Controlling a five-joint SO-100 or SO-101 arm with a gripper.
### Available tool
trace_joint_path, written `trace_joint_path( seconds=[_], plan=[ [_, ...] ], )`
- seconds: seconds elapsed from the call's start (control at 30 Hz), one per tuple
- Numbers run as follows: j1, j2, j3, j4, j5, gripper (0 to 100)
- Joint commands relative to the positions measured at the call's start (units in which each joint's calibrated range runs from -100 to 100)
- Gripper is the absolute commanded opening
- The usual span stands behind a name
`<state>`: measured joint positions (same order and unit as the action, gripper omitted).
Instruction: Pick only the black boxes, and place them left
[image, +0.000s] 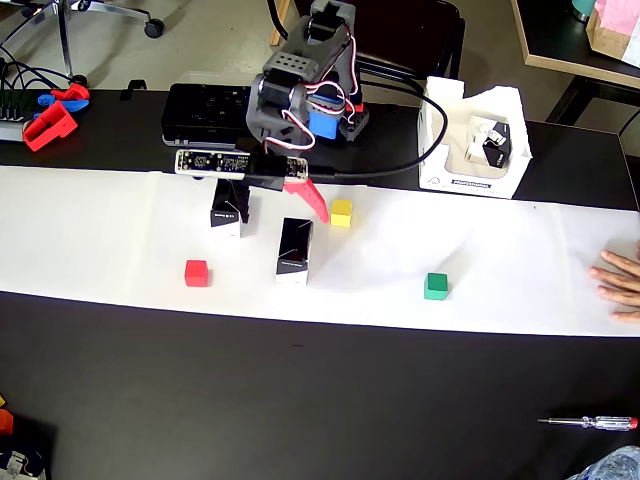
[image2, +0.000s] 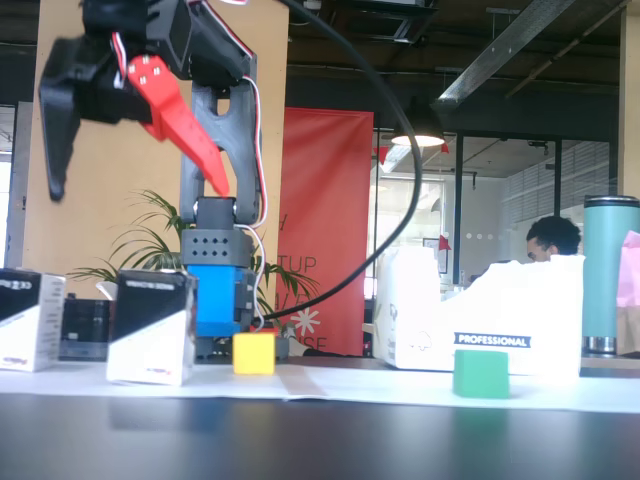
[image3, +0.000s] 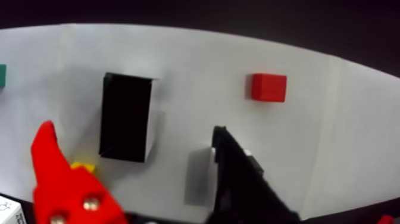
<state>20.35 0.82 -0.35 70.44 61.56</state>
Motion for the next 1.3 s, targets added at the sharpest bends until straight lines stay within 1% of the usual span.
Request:
trace_joint_path(
  seconds=[0.0, 0.13, 0.27, 0.47, 0.73, 0.8, 0.97, 1.03, 1.07, 1.27],
  plan=[
    [-2.1, -1.7, 1.8, -2.6, -0.4, 50],
    [-4.8, -1.5, 6.8, -8.0, -0.7, 51],
    [-8.5, -0.9, 9.4, -13.2, -4.7, 50],
    [-12.7, -0.9, 13.4, -13.5, -6.3, 50],
    [-14.4, 0.3, 18.1, -14.1, -7.0, 49],
    [-15.6, 2.1, 16.5, -14.7, -9.2, 43],
    [-18.9, 5.2, 11.5, -16.0, -14.1, 16],
    [-20.4, 5.2, 11.8, -15.8, -14.9, 9],
    [-21.3, 5.1, 12.1, -15.7, -15.4, 8],
    [-27.2, 4.1, 11.3, -15.4, -19.1, 10]
  ],
)
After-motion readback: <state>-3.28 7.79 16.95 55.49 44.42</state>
